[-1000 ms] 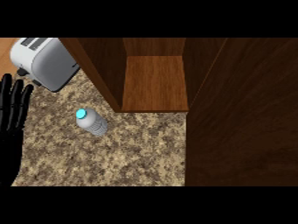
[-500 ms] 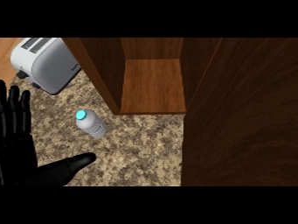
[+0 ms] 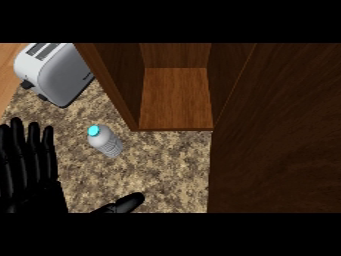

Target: Pick up the bottled water, place it into the cabinet and close the cabinet

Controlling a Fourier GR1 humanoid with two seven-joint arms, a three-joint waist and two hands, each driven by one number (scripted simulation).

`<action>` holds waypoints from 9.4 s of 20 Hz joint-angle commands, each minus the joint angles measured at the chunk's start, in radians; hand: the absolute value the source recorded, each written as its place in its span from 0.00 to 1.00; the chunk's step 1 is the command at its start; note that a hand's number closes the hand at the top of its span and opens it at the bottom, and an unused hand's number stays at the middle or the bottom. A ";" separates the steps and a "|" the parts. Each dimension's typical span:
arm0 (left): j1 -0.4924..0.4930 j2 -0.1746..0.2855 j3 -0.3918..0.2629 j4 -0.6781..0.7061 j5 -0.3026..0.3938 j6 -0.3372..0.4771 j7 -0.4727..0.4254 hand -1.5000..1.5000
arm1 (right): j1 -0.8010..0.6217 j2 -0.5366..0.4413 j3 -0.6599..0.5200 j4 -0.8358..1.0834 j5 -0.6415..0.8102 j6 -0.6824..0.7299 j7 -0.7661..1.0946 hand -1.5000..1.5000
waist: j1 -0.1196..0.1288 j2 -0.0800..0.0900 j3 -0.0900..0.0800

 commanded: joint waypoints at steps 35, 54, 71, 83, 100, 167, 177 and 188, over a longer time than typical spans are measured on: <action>0.064 -0.001 0.224 0.407 0.461 -0.041 -0.396 0.00 | 0.516 0.016 -0.021 -0.161 -0.047 0.236 -0.328 0.00 | -0.012 0.001 -0.003; -0.156 -0.001 0.474 1.067 0.739 -0.322 -0.816 0.00 | 0.659 -0.005 -0.072 -0.223 -0.103 0.267 -0.378 0.00 | -0.008 0.008 -0.003; -0.322 -0.001 0.614 1.514 0.878 -0.596 -1.097 0.00 | 0.699 -0.014 -0.150 -0.186 -0.113 0.339 -0.476 0.00 | -0.011 0.008 -0.004; -0.518 0.038 0.693 1.711 0.941 -0.753 -1.170 1.00 | 0.697 -0.030 -0.204 -0.138 -0.152 0.364 -0.500 0.00 | -0.011 0.010 -0.003; -0.521 0.078 0.505 1.667 0.792 -0.949 -1.154 1.00 | 0.744 -0.026 -0.197 -0.157 -0.112 0.395 -0.567 0.00 | -0.004 0.002 -0.002; -1.112 -0.001 0.161 1.551 0.884 -0.099 -0.707 1.00 | 0.505 -0.044 -0.288 -0.066 -0.240 0.370 -0.402 0.00 | -0.030 0.016 -0.002; -1.241 -0.001 0.154 1.865 0.792 -0.141 -0.763 0.00 | 0.464 -0.053 -0.287 -0.029 -0.220 0.386 -0.416 0.00 | -0.041 0.021 -0.001; -1.350 -0.001 0.212 1.973 0.813 -0.169 -0.768 0.00 | 0.455 -0.039 -0.260 -0.059 -0.188 0.388 -0.407 0.00 | -0.059 0.025 -0.002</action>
